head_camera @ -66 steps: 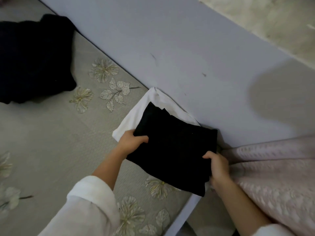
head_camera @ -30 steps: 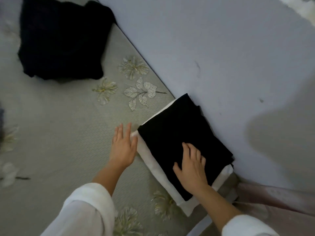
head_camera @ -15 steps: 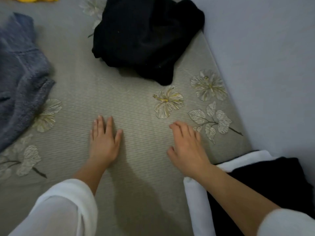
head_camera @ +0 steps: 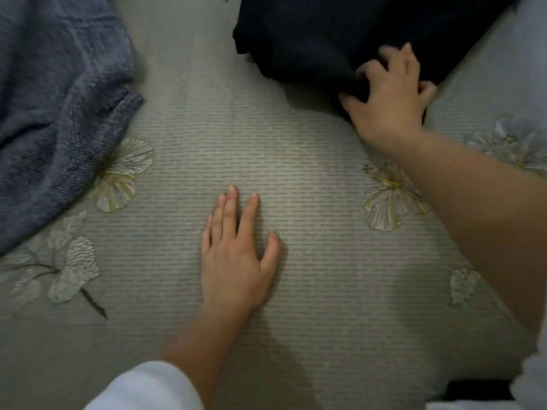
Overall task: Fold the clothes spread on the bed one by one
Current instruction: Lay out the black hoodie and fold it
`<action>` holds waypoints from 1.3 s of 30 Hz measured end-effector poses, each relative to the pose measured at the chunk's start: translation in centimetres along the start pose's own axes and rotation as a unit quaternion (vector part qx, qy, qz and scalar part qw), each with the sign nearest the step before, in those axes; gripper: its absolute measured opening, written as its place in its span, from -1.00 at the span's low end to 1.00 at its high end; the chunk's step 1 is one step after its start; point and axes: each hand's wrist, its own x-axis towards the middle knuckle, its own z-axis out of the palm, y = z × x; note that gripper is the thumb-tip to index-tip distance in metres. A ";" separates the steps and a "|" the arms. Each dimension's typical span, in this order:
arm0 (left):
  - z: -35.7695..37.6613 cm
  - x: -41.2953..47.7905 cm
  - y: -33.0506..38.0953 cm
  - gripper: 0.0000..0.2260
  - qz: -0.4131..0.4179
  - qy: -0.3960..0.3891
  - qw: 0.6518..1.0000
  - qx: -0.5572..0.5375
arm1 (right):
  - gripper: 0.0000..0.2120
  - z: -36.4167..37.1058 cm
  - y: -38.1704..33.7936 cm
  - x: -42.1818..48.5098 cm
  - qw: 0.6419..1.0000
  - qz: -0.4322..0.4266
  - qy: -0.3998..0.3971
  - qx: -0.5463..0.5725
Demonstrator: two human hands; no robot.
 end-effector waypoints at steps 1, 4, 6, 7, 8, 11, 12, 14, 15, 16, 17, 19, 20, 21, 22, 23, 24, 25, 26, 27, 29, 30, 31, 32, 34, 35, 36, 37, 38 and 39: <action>0.1 0.0 0.0 -0.41 -0.001 0.003 1.000 -0.002 | -0.64 0.2 -0.1 0.3 1.000 0.012 -0.024 -0.001; 0.4 0.0 0.0 -0.42 0.005 0.018 1.000 -0.004 | -0.74 0.7 -0.5 -1.6 0.999 -0.009 -0.047 0.009; 0.6 0.1 -0.1 -0.42 0.012 0.028 1.000 -0.008 | -0.80 0.9 -0.3 -4.1 0.998 -0.031 -0.043 0.030; 0.7 0.1 -0.1 -0.42 0.015 0.033 0.999 -0.014 | -0.82 0.7 -0.2 -5.6 0.997 -0.033 -0.048 0.046; 0.7 0.0 -0.2 -0.40 0.018 0.039 0.999 -0.027 | -0.83 0.5 -0.1 -7.0 0.996 -0.033 -0.057 0.062; -0.4 -0.4 -0.2 -0.28 0.014 0.025 0.992 -0.124 | -0.84 -0.6 0.0 -12.3 0.989 -0.022 -0.111 0.100; -1.1 -0.5 -0.1 -0.26 0.001 0.001 0.985 -0.170 | -0.85 -0.9 0.0 -14.3 0.985 -0.023 -0.134 0.108; -2.9 -0.8 0.0 -0.35 -0.075 -0.067 0.932 -0.348 | -0.86 -1.3 -0.1 -18.8 0.975 -0.024 -0.186 0.123; -4.2 -1.4 0.1 -0.45 -0.120 -0.092 0.872 -0.465 | -0.84 -1.6 -0.3 -21.0 0.969 -0.023 -0.209 0.129; -5.3 -2.5 0.1 -0.59 -0.160 -0.107 0.803 -0.564 | -0.82 -1.8 -0.5 -23.2 0.964 -0.022 -0.225 0.137; -6.3 -3.9 -0.1 -0.70 -0.193 -0.114 0.744 -0.630 | -0.81 -2.0 -0.8 -25.2 0.961 -0.023 -0.236 0.142; -7.8 -7.7 -0.9 -0.78 -0.225 -0.124 0.671 -0.696 | -0.84 -2.2 -1.7 -29.1 0.954 -0.035 -0.260 0.143; -8.4 -9.6 -1.6 -0.77 -0.237 -0.130 0.654 -0.706 | -0.86 -2.2 -2.3 -31.0 0.949 -0.044 -0.277 0.141; -8.9 -11.4 -2.5 -0.75 -0.262 -0.131 0.651 -0.700 | -0.87 -2.2 -2.9 -33.0 0.943 -0.054 -0.296 0.142; -9.2 -13.1 -3.5 -0.76 -0.297 -0.125 0.658 -0.681 | -0.87 -2.2 -3.5 -35.0 0.938 -0.061 -0.312 0.142; -9.5 -14.6 -4.5 -0.78 -0.336 -0.115 0.668 -0.654 | -0.86 -2.3 -4.2 -37.1 0.932 -0.063 -0.326 0.143; -10.0 -16.2 -5.5 -0.81 -0.368 -0.108 0.678 -0.628 | -0.86 -2.5 -4.8 -39.1 0.928 -0.059 -0.337 0.146; -10.6 -17.8 -6.5 -0.84 -0.389 -0.107 0.686 -0.606 | -0.88 -2.8 -5.5 -41.1 0.924 -0.048 -0.348 0.151; -11.4 -19.6 -7.4 -0.88 -0.402 -0.104 0.689 -0.594 | -0.92 -3.3 -6.3 -42.9 0.918 -0.030 -0.363 0.156; -12.1 -21.4 -8.4 -0.90 -0.407 -0.104 0.694 -0.585 | -0.97 -3.9 -7.2 -44.7 0.909 -0.010 -0.383 0.165; -14.0 -25.3 -10.5 -0.88 -0.409 -0.117 0.698 -0.576 | -0.90 -5.6 -9.1 -48.0 0.887 0.035 -0.417 0.194; -15.3 -27.0 -11.6 -0.88 -0.411 -0.132 0.696 -0.573 | -0.87 -6.6 -10.1 -49.3 0.879 0.051 -0.427 0.207; -16.6 -28.8 -12.6 -0.89 -0.415 -0.149 0.695 -0.569 | -0.85 -7.7 -11.1 -50.5 0.872 0.058 -0.437 0.212; -18.0 -30.3 -13.6 -0.90 -0.415 -0.162 0.695 -0.564 | -0.84 -9.0 -12.2 -51.5 0.868 0.060 -0.444 0.215; -21.5 -32.6 -15.5 -0.88 -0.395 -0.166 0.709 -0.560 | -0.81 -12.1 -15.0 -53.0 0.864 0.063 -0.441 0.236; -23.7 -33.0 -16.3 -0.87 -0.379 -0.159 0.720 -0.560 | -0.79 -13.9 -16.6 -53.5 0.862 0.070 -0.434 0.254; -26.2 -33.0 -16.9 -0.84 -0.360 -0.150 0.729 -0.563 | -0.79 -15.8 -18.3 -53.8 0.861 0.075 -0.421 0.275; -28.9 -32.8 -17.3 -0.82 -0.338 -0.140 0.739 -0.566 | -0.79 -17.8 -19.9 -54.0 0.861 0.076 -0.404 0.299; -31.6 -32.4 -17.6 -0.80 -0.312 -0.127 0.752 -0.566 | -0.79 -20.0 -21.6 -54.2 0.861 0.068 -0.386 0.325; -34.4 -32.0 -17.5 -0.77 -0.280 -0.113 0.769 -0.564 | -0.80 -22.4 -23.1 -54.1 0.860 0.058 -0.370 0.346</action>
